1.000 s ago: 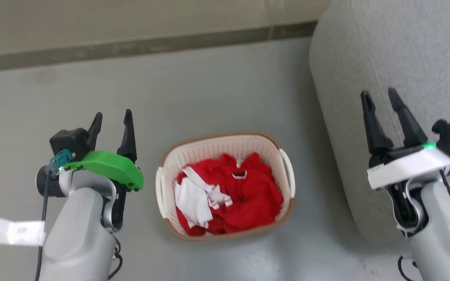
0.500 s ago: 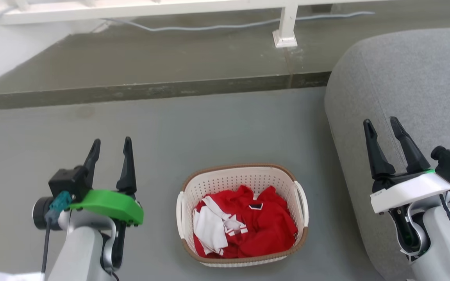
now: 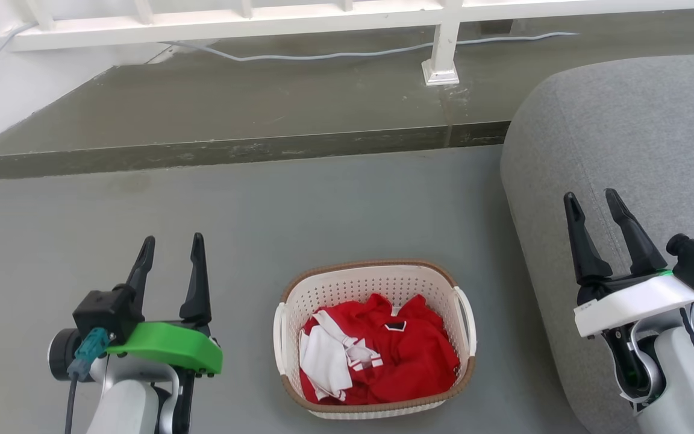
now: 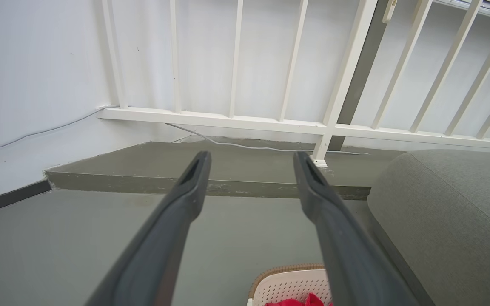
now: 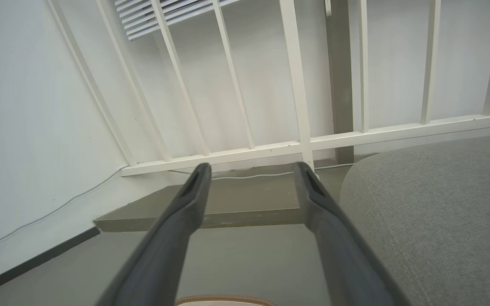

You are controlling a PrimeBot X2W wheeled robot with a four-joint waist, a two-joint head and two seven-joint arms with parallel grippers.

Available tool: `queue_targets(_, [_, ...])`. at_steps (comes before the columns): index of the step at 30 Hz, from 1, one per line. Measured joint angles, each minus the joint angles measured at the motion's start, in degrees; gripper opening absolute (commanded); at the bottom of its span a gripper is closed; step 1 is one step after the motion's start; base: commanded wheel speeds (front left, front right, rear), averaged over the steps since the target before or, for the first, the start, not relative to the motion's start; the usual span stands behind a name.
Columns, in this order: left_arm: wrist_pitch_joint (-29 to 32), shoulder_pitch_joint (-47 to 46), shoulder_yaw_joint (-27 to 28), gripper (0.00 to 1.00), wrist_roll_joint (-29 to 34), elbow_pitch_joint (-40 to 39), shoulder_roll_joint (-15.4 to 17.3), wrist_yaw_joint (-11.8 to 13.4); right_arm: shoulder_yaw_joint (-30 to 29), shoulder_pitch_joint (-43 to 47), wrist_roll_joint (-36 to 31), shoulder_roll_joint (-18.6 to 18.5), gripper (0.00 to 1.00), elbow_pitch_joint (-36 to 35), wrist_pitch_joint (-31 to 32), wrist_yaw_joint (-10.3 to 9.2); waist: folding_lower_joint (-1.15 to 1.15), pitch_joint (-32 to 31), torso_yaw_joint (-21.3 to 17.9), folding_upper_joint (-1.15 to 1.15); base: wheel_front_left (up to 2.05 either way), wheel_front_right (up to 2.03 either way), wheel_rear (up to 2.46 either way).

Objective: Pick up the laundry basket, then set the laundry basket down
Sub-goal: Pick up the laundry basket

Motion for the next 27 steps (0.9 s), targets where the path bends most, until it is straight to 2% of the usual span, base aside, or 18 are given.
queue_targets(27, [0.0, 4.1, -0.34, 1.0, -0.02, -4.67, 0.07, 0.38, 0.04, 1.11, -0.98, 0.68, 1.0, -0.62, 0.0, 0.0, 0.0, 0.76, -1.14, 0.0, 0.0, 0.0, 0.0])
